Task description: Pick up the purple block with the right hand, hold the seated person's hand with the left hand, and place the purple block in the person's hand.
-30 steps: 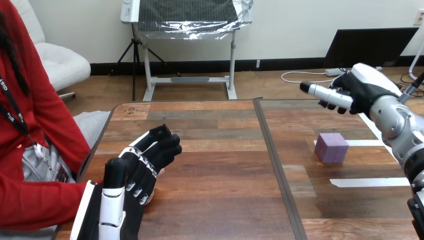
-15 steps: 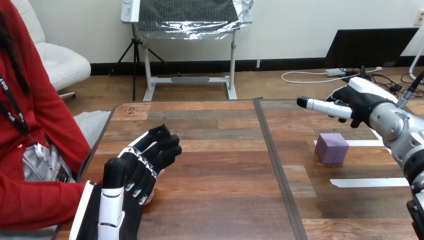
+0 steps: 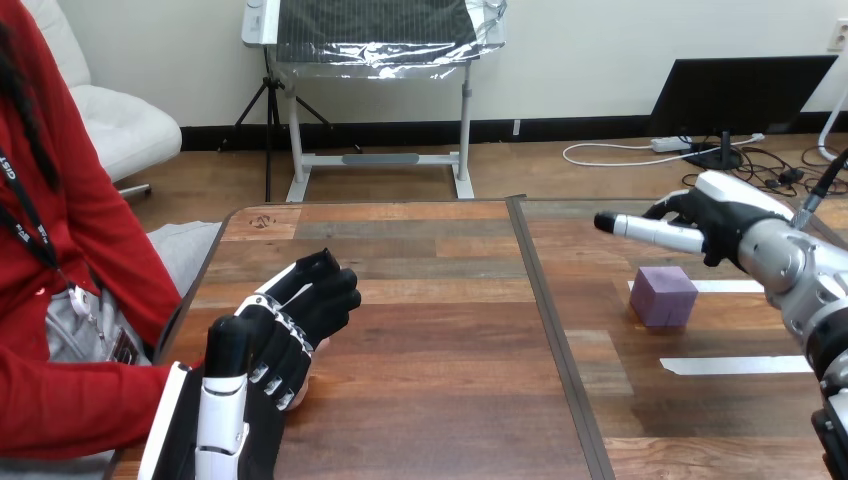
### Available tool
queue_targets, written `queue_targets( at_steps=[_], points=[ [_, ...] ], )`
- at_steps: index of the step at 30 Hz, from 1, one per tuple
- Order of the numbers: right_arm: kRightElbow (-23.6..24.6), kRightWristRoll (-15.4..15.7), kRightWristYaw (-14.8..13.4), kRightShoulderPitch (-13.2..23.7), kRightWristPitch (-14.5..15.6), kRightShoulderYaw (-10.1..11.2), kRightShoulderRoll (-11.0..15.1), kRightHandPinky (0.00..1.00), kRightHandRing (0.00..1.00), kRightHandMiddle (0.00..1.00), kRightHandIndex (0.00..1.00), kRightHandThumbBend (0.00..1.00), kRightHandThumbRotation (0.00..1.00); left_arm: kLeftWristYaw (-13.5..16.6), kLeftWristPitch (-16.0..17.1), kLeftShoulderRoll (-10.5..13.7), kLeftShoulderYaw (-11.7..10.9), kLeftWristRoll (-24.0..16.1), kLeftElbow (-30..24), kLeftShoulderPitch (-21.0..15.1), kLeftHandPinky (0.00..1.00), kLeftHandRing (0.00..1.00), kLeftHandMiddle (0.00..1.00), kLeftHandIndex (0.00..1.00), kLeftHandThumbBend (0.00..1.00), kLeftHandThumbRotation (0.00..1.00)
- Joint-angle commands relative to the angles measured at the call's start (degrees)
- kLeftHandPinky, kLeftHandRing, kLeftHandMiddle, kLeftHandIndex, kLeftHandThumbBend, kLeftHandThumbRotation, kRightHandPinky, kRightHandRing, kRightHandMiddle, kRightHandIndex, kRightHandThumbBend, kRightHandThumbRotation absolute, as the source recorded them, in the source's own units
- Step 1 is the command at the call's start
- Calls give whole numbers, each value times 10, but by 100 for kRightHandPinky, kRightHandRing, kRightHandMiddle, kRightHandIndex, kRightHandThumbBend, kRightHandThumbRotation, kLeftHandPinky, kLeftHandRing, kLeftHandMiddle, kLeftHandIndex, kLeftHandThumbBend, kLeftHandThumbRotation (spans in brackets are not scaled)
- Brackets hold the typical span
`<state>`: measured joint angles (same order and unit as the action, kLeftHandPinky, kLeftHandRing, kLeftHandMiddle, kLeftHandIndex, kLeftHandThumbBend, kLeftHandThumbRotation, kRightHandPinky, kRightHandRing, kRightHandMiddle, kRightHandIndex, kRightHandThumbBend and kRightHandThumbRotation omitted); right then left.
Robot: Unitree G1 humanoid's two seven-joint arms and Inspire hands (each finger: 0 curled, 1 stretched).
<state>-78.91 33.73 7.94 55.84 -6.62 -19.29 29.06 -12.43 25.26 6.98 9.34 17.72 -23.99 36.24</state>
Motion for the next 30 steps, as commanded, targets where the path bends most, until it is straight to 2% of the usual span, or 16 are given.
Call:
queue_targets(
  at_steps=[1,5,15,24,30],
  points=[
    [10,0,-7,2,3,-4,-10,81,91,93,94,93,100,-5,6,-11,-3,8,-11,-10,85,81,79,78,52,100],
    [10,0,-8,-2,7,-6,-13,89,96,97,96,96,100,-6,5,-10,-3,10,-12,-9,86,81,79,79,53,100],
    [8,9,-5,-11,20,-18,-19,95,100,100,98,96,100,-7,6,-11,-4,9,-12,-5,86,82,79,79,53,100],
    [8,11,-5,-21,26,-20,-27,96,99,99,98,93,100,-8,8,-14,-3,9,-11,-5,86,82,79,79,52,100],
    [7,7,-11,-36,19,-15,-32,90,94,95,96,91,100,-7,8,-15,-2,8,-12,-6,86,82,79,79,53,100]
  ],
)
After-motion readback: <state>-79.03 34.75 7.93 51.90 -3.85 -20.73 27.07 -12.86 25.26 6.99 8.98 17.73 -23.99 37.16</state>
